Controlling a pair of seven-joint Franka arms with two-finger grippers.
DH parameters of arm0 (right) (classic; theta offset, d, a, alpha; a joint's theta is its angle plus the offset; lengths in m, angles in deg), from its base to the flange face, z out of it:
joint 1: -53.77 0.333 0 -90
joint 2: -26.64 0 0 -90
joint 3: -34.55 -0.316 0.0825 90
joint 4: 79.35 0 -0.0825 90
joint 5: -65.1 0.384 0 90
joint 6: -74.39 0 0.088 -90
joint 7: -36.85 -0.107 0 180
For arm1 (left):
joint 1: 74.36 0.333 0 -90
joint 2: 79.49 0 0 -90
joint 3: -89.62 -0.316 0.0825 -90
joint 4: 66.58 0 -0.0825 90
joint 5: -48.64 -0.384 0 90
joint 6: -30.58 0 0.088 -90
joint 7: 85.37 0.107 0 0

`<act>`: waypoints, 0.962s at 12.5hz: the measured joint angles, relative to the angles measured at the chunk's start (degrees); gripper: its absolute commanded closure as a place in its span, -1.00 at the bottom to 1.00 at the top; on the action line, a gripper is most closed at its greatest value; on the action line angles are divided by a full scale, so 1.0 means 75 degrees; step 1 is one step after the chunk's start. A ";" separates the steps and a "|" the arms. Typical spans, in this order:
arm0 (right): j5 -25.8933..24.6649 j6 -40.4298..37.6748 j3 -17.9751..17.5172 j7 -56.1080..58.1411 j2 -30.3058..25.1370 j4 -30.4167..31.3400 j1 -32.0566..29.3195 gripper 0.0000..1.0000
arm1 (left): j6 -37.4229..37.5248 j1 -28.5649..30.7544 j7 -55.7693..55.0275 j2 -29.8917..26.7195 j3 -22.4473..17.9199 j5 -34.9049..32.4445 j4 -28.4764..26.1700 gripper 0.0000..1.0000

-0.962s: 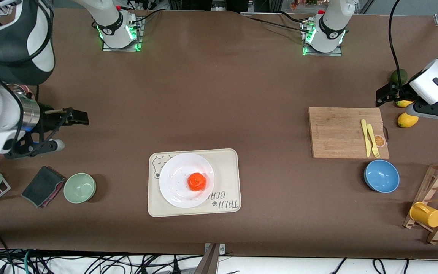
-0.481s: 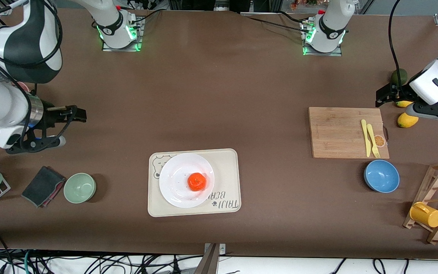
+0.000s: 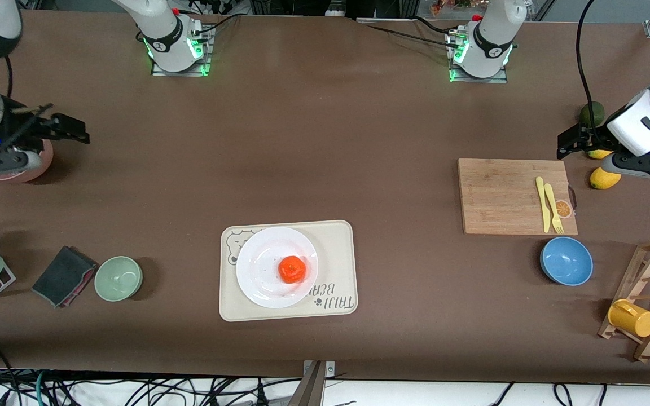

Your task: Place orange and plate with both arms

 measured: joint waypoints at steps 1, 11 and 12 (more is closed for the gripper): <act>-0.0068 0.0017 -0.0068 0.0000 -0.0104 0.0116 -0.0082 -1.00 | 0.0000 0.0000 0.0000 0.0000 0.0000 0.0000 0.0000 -1.00; -0.0405 0.0165 -0.0125 -0.0004 -0.0054 0.0008 -0.0270 -1.00 | 0.0000 0.0000 0.0000 0.0005 0.0000 0.0000 0.0000 -1.00; -0.0430 0.0164 -0.0124 -0.0003 -0.0039 -0.0097 -0.0301 -1.00 | 0.0000 0.0000 0.0000 0.0006 0.0000 0.0000 0.0000 -1.00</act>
